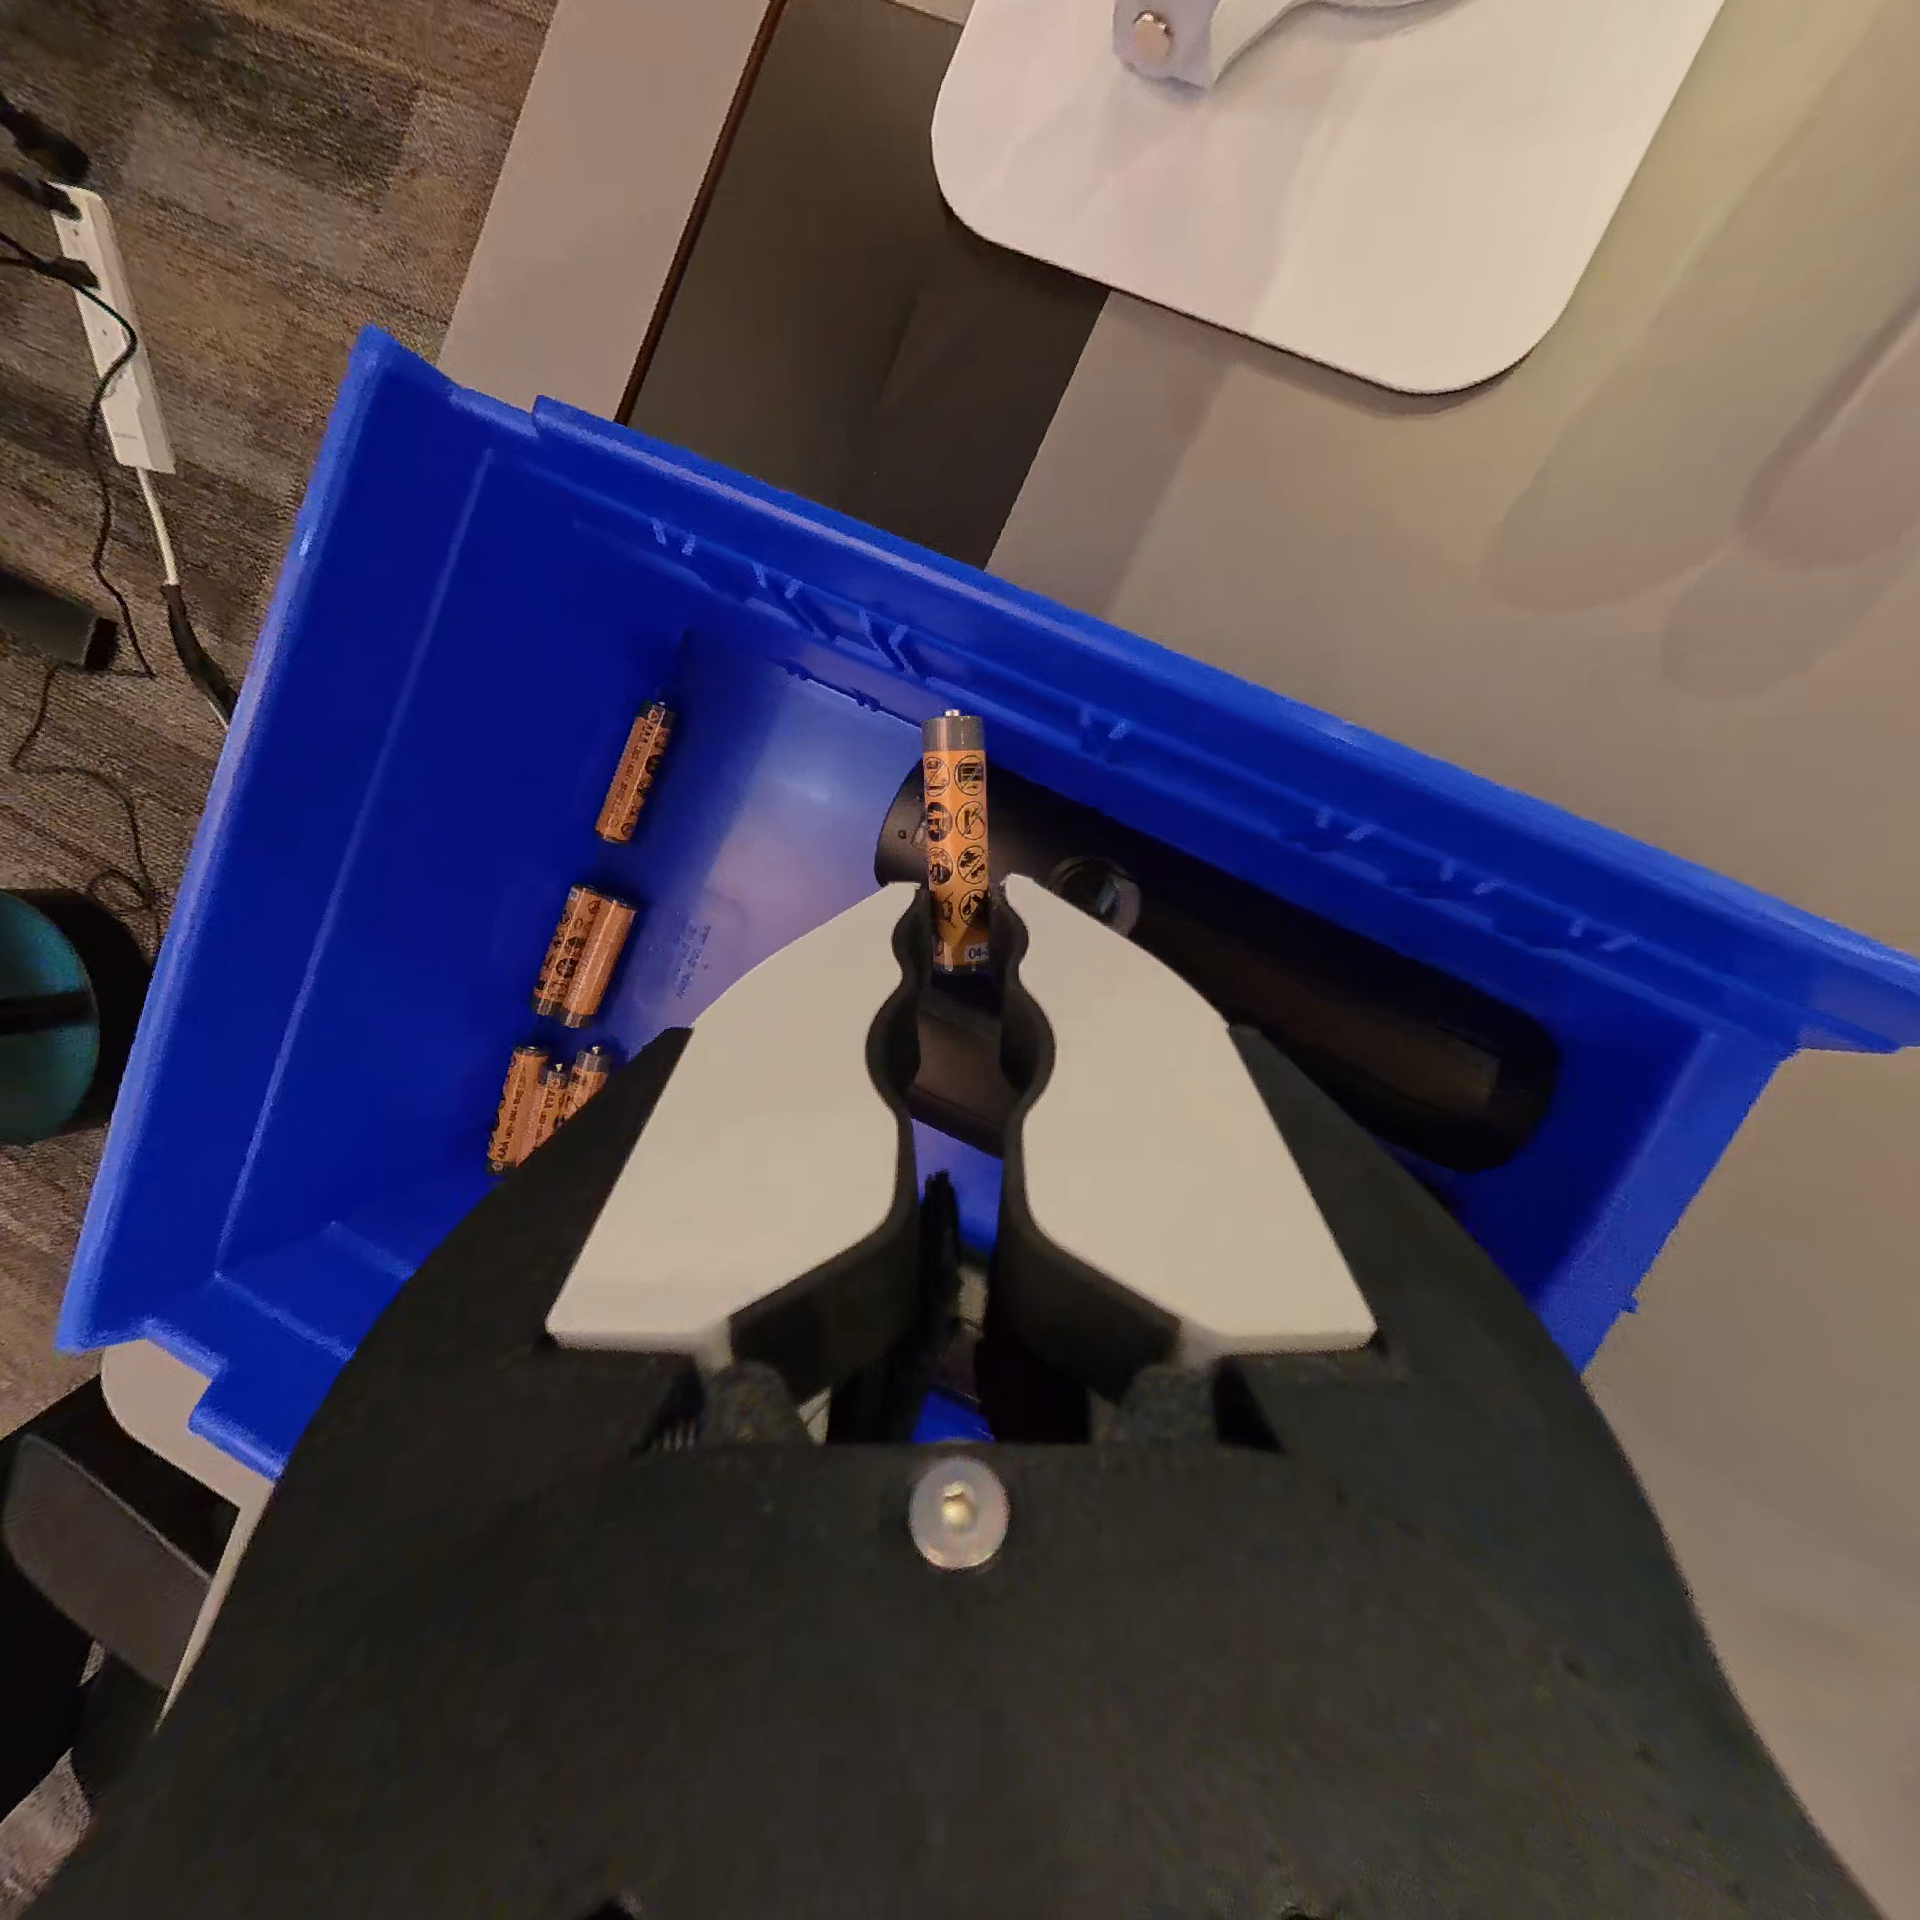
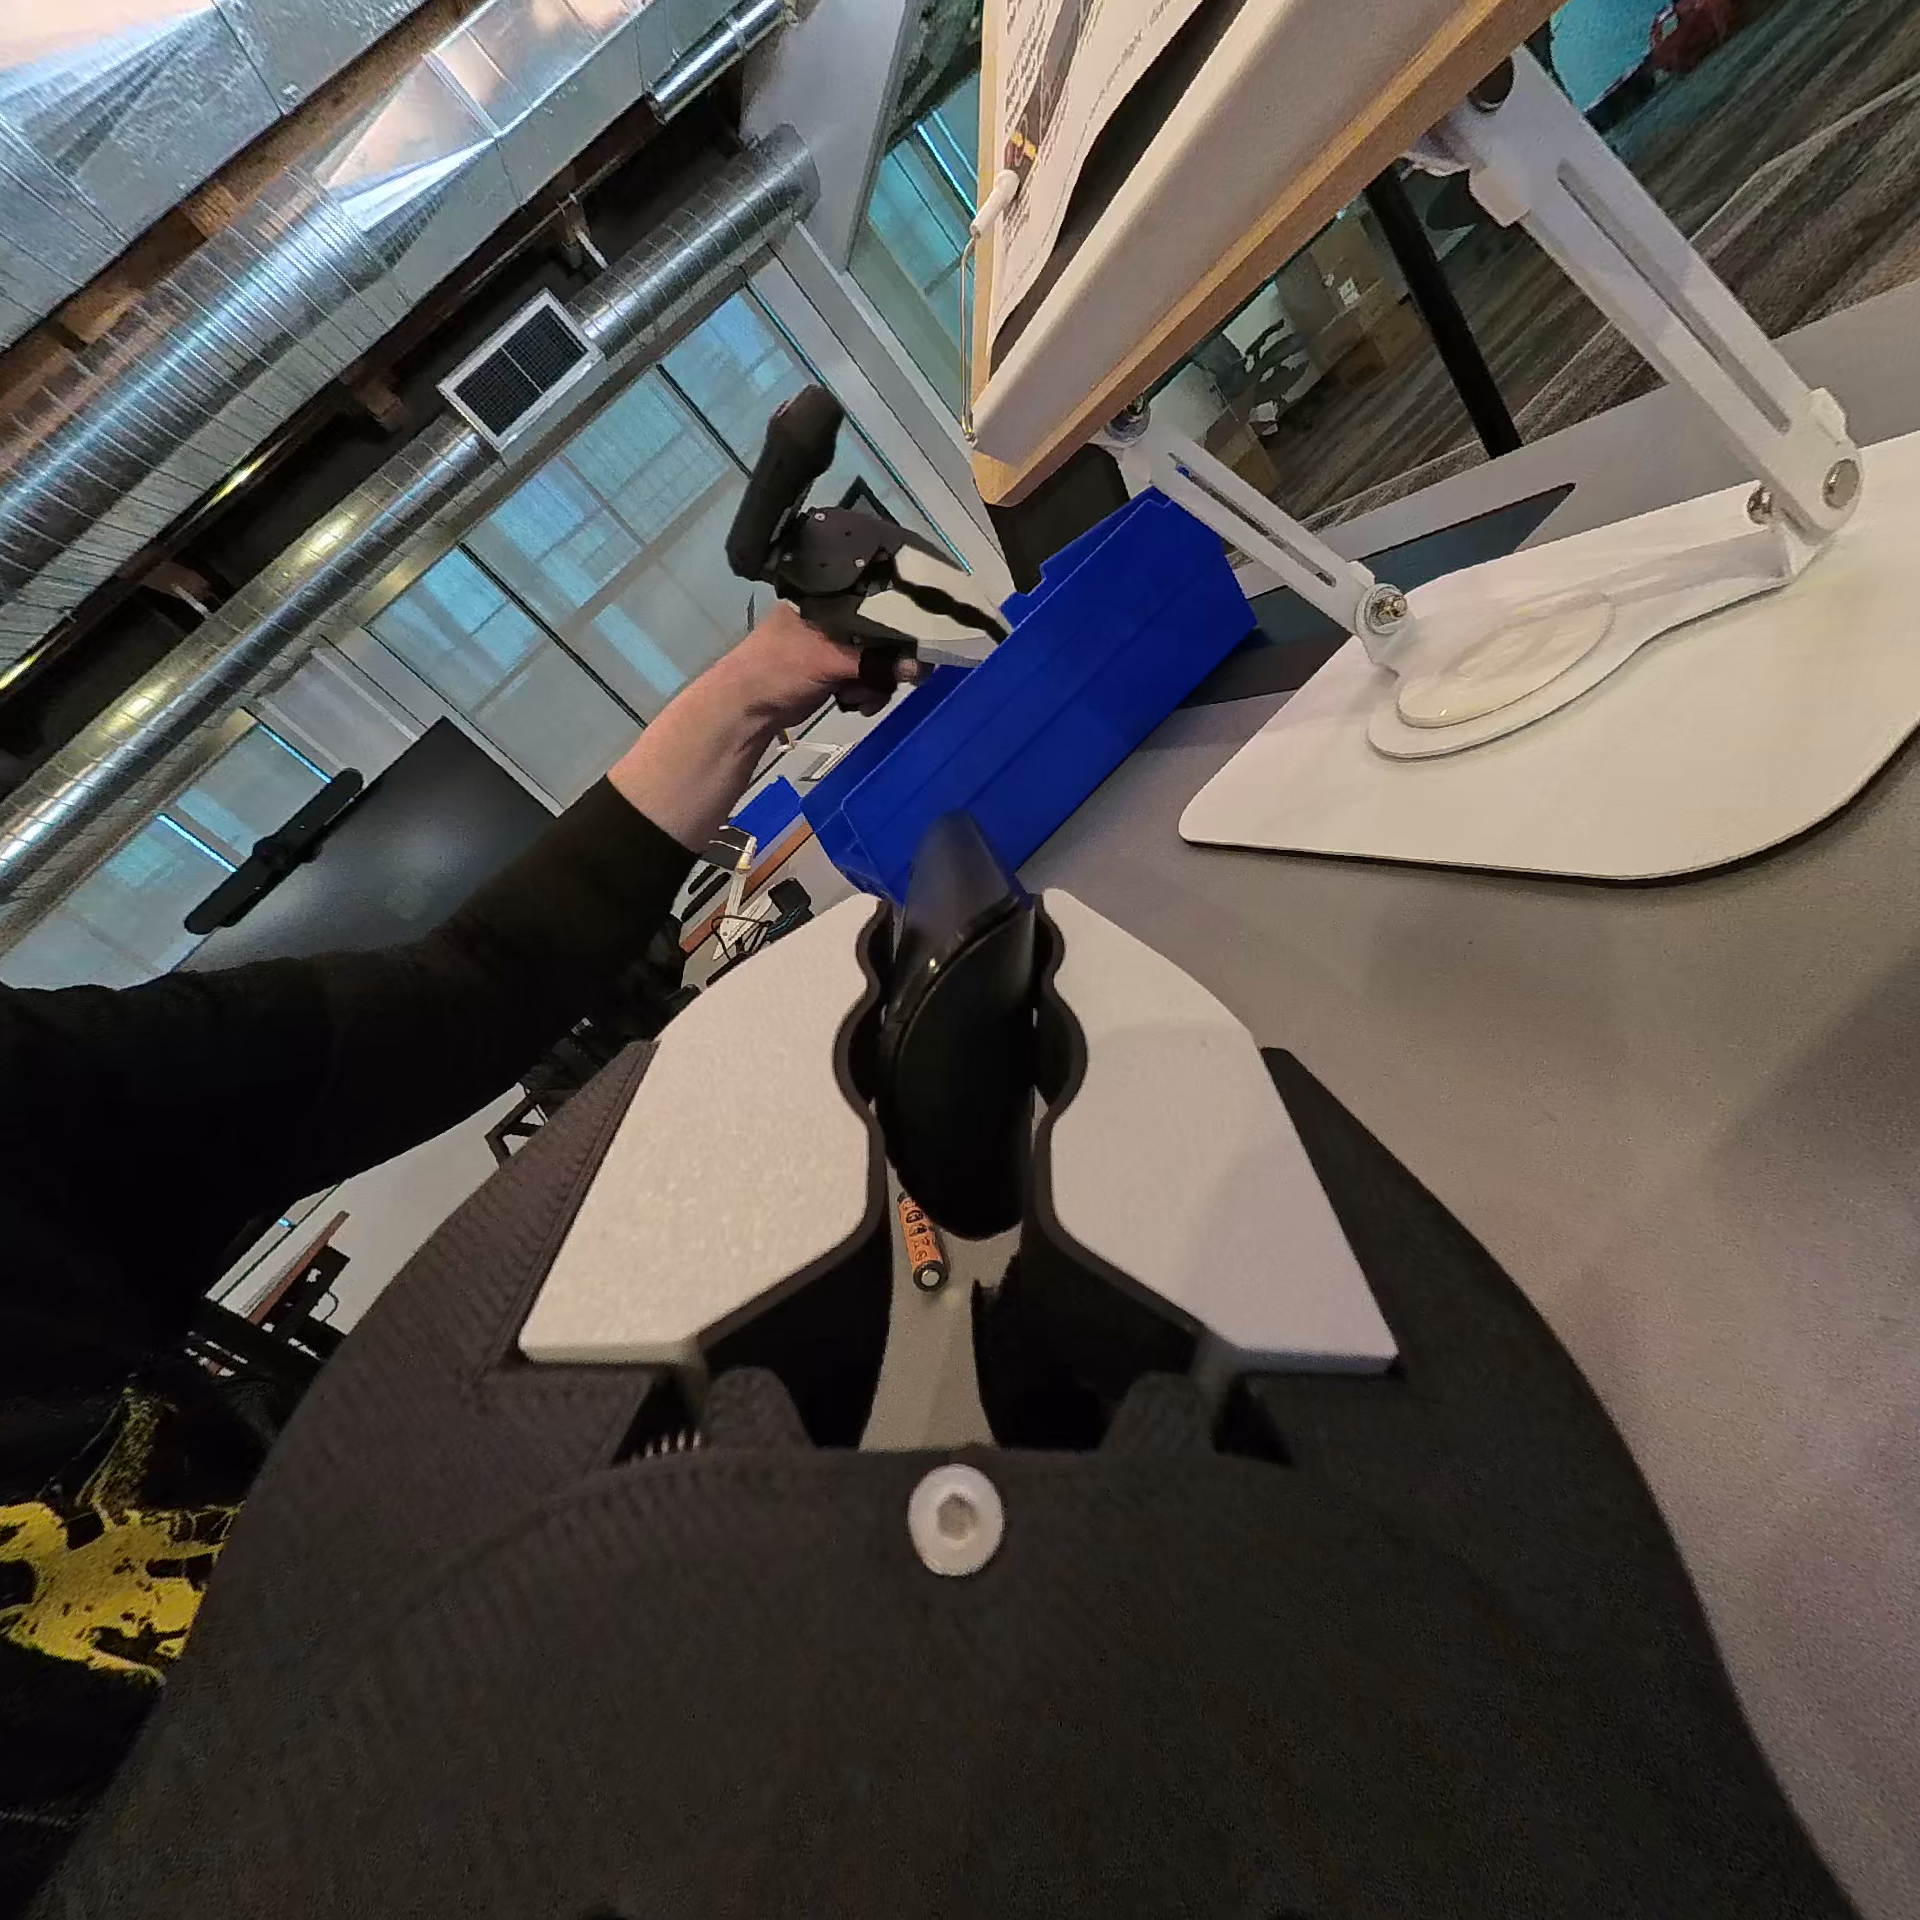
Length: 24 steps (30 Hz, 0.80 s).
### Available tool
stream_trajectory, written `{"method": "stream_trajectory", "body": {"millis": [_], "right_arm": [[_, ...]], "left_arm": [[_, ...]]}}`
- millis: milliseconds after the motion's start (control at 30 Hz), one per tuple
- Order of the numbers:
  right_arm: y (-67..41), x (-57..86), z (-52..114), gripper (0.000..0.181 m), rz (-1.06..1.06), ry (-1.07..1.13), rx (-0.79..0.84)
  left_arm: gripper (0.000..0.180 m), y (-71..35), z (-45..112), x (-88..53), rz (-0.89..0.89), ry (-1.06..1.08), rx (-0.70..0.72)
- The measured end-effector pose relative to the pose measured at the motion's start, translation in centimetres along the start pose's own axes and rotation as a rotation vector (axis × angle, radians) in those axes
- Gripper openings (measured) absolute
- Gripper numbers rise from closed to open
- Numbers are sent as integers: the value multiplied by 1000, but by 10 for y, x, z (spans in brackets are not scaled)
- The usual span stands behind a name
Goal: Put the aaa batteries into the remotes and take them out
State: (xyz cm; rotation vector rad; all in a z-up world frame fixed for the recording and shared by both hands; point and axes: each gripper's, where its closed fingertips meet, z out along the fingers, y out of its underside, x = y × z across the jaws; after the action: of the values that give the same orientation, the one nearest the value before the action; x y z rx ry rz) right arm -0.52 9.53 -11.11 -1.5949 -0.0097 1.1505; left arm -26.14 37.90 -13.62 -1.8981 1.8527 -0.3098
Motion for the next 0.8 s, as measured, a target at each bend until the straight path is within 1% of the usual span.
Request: {"method": "stream_trajectory", "body": {"millis": [233, 367, 567, 800], "right_arm": [[0, 0, 0, 24, -2, 2, 2], [0, 0, 0, 24, -5, 4, 1], [0, 0, 0, 24, -9, 7, 1], [-1, 1, -1, 24, -6, 7, 7]], "left_arm": [[12, -10, -19, 19, -2, 4, 46], [11, -17, -27, 38, 36, 4, 43], [11, -34, -40, 70, 53, 23, 93], [12, -56, -43, 131, 151, 29, 106]]}}
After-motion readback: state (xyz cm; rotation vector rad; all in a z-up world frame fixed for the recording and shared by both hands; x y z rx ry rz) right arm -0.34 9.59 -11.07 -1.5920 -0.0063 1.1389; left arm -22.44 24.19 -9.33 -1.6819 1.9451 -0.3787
